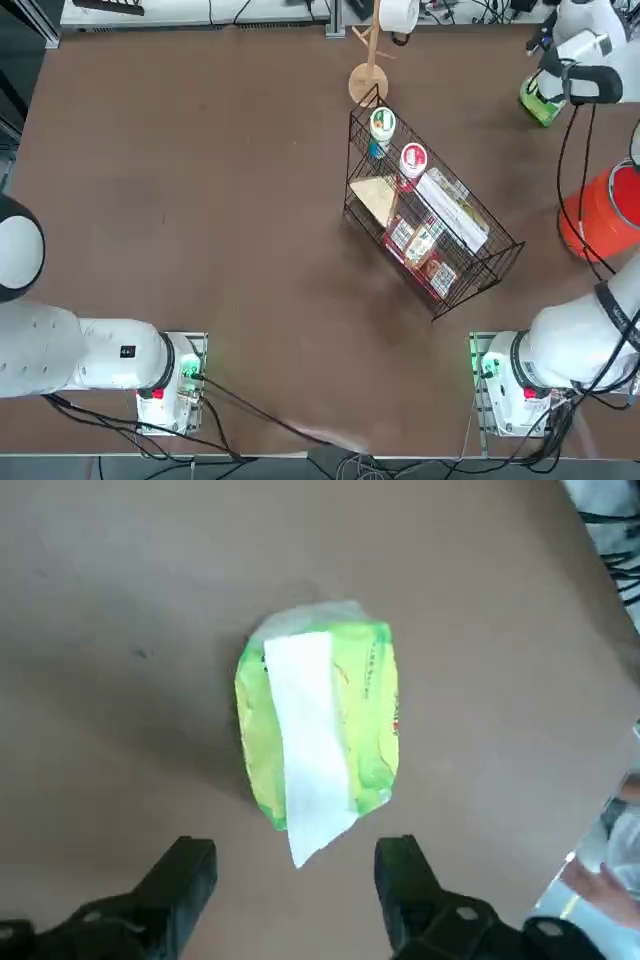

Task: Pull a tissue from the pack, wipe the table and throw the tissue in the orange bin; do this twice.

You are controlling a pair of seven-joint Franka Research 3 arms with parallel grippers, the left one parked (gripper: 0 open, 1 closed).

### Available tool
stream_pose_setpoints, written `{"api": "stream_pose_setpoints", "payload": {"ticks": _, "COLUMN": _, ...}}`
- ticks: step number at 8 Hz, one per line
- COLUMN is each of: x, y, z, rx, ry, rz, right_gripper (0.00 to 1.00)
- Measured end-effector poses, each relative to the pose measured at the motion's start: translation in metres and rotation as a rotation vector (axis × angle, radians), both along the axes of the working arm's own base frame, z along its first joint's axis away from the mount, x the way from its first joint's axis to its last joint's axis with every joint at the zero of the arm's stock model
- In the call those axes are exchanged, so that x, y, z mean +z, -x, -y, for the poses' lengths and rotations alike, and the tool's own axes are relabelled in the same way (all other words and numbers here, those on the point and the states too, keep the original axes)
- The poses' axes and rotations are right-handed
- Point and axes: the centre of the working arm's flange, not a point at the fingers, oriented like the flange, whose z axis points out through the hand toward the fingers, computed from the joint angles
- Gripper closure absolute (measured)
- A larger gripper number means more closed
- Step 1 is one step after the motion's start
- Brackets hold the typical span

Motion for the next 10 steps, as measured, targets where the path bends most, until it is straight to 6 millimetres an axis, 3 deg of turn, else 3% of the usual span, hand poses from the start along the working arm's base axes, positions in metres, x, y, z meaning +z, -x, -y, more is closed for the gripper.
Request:
{"api": "stream_pose_setpoints", "payload": {"ticks": 3, "x": -0.027, "y": -0.002, "z": 0.001, "rx": 0.075, "ry": 0.03, "rz": -0.01, "right_gripper": 0.12}}
{"api": "stream_pose_setpoints", "payload": {"ticks": 8, "x": -0.045, "y": -0.011, "z": 0.005, "rx": 0.134, "ry": 0.095, "rz": -0.021, "right_gripper": 0.41}}
{"api": "stream_pose_setpoints", "payload": {"ticks": 9, "x": -0.047, "y": -0.012, "z": 0.006, "rx": 0.14, "ry": 0.1, "rz": -0.022, "right_gripper": 0.52}}
{"api": "stream_pose_setpoints", "payload": {"ticks": 10, "x": -0.047, "y": -0.014, "z": 0.006, "rx": 0.141, "ry": 0.102, "rz": -0.02, "right_gripper": 0.74}}
